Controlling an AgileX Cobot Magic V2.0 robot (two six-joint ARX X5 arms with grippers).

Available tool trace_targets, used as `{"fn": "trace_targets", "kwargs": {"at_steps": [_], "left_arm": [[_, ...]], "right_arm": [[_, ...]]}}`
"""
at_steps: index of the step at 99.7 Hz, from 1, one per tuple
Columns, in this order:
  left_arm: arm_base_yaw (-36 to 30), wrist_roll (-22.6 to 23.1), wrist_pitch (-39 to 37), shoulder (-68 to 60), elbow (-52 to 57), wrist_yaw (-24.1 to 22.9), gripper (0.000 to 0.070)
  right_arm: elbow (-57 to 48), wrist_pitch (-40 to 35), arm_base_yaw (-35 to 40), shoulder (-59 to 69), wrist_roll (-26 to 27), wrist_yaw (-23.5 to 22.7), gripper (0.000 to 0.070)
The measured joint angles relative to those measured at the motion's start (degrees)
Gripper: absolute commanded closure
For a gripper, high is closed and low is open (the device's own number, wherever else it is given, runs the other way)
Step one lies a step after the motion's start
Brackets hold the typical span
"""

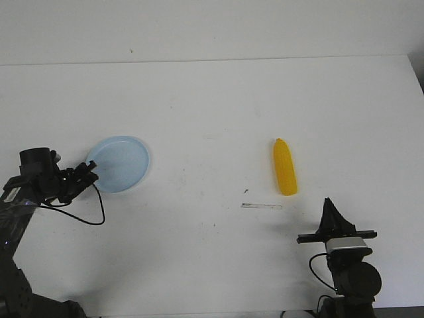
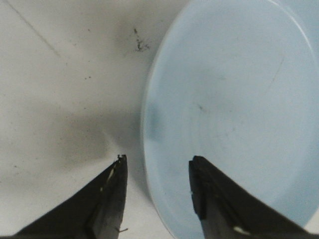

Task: Place corn on plate with both arms
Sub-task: 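Reach the left gripper forward to the rim of the light blue plate, then push the blue plate with the left gripper toward the yellow corn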

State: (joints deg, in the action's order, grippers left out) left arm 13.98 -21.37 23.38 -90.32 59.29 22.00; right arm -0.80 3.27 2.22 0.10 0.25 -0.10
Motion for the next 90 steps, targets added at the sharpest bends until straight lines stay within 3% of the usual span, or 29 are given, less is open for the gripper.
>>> {"fn": "trace_targets", "kwargs": {"at_steps": [63, 68, 78, 90], "left_arm": [[-1.14, -1.81, -1.44, -1.99, 0.02, -1.03, 0.0462], [-1.49, -1.81, -1.77, -1.99, 0.02, -1.05, 0.0485], [-1.95, -1.81, -2.8, -2.01, 0.02, -1.03, 0.0603], [-1.97, -1.92, -3.45, -2.38, 0.02, -1.05, 0.0617]], "right_arm": [[0.0, 0.0, 0.0, 0.0, 0.0, 0.0, 0.0685], [0.0, 0.0, 0.0, 0.0, 0.0, 0.0, 0.0685], [0.0, 0.0, 0.0, 0.0, 0.0, 0.0, 0.0685], [0.0, 0.0, 0.0, 0.0, 0.0, 0.0, 0.0685]]}}
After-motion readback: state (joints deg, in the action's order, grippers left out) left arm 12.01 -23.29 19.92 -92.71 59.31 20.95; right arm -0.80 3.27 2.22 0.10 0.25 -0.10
